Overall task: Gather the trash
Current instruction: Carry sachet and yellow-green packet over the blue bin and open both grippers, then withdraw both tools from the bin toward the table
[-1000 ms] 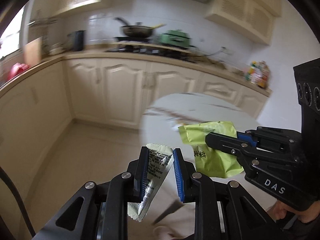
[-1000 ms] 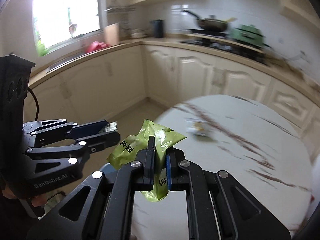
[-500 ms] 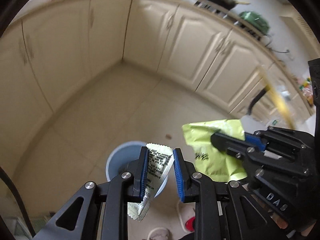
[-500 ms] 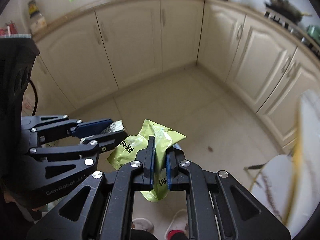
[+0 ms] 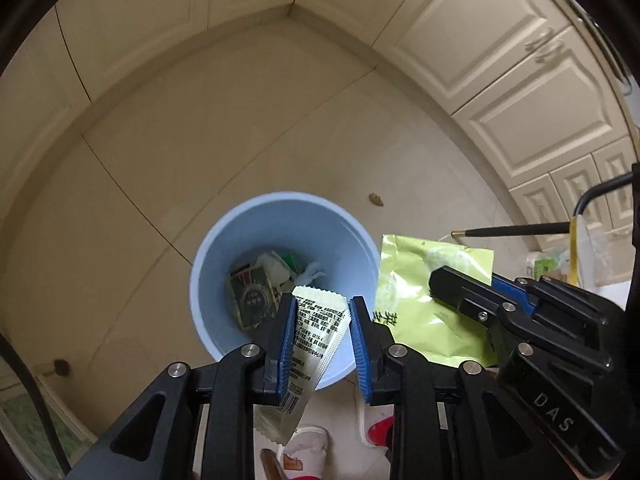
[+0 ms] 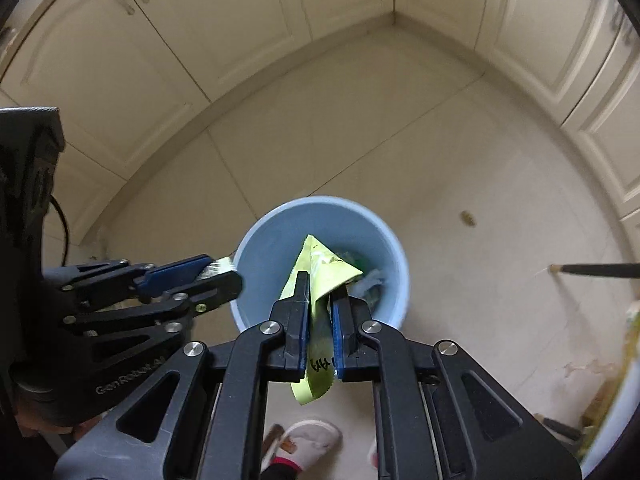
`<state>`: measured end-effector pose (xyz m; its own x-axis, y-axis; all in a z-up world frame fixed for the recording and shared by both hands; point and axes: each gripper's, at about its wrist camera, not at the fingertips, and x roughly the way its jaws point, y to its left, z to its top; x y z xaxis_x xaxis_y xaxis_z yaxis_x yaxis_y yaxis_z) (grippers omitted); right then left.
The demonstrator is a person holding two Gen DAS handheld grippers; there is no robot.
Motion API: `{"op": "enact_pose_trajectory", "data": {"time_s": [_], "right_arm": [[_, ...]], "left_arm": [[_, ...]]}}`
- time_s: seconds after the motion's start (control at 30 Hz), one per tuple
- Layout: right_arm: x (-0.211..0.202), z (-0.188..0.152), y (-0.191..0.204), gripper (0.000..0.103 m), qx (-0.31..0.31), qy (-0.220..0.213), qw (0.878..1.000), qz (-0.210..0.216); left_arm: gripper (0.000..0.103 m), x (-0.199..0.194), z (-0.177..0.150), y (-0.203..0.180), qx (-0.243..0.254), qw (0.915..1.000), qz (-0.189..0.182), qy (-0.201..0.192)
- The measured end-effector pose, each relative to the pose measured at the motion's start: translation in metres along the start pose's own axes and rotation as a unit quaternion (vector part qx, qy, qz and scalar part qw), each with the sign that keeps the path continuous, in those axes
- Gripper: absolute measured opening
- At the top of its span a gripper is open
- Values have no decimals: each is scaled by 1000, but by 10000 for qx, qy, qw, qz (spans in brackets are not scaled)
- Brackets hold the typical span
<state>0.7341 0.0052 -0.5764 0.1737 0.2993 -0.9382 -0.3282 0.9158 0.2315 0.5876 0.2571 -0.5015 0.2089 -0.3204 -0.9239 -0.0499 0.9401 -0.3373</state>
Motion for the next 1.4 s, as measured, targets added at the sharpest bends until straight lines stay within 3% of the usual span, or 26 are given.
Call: {"op": "enact_pose_trajectory", "data": {"time_s": [0.03, 0.1, 0.17, 0.23, 0.33, 0.53, 0.67, 0.77, 0.9, 0.97, 1.07, 1.2, 1.27, 1.33, 1.4], "right_arm": [[6, 2, -4, 12, 20, 7, 10000, -7], [15, 3, -10, 14, 67, 64, 9999, 137], [20, 1, -10, 18, 107, 109, 9997, 178], [19, 1, -11, 18, 127, 69, 9997, 198], [11, 1, -11, 34, 213, 12, 9995, 253], [-32, -2, 10, 41, 167, -379, 9989, 218], [-94, -4, 33, 56, 15, -925, 9956, 135], [-154, -10, 53, 56, -178, -1465, 9891, -16], [-238, -27, 71, 73, -361, -2235, 9737, -246], [-285, -40, 77, 74, -505, -2652, 9623, -345], [-343, -63, 81, 84, -571, -3167, 9442, -698], [-406, -84, 77, 97, -497, -3628, 9256, -963], [-430, -94, 68, 97, -456, -3791, 9169, -1167], [-450, -99, 59, 97, -361, -3837, 9133, -1318], [-462, -95, 37, 97, -165, -3785, 9142, -1439]], "left_arm": [[26, 7, 2, 4, -30, 10000, 41, 60], [35, 22, 9, 14, -108, 9998, 118, 104], [53, 24, 24, 15, -252, 9992, 284, 104], [54, 20, 23, 5, -322, 9990, 305, 55], [56, 7, 19, -3, -376, 9986, 382, -36], [60, -55, 4, -20, -398, 9955, 642, -573], [63, -124, -8, -38, -397, 9883, 747, -1269], [68, -185, -21, -61, -243, 9771, 787, -1960], [74, -251, -45, -99, -1, 9600, 758, -2697], [75, -281, -60, -125, 173, 9475, 729, -3110], [78, -312, -83, -167, 528, 9276, 711, -3630], [87, -332, -125, -203, 849, 9029, 576, -4175], [94, -331, -139, -220, 1003, 8909, 838, -4350], [94, -313, -151, -231, 1033, 8847, 1096, -4411], [94, -305, -153, -238, 1031, 8880, 1197, -4319]]}}
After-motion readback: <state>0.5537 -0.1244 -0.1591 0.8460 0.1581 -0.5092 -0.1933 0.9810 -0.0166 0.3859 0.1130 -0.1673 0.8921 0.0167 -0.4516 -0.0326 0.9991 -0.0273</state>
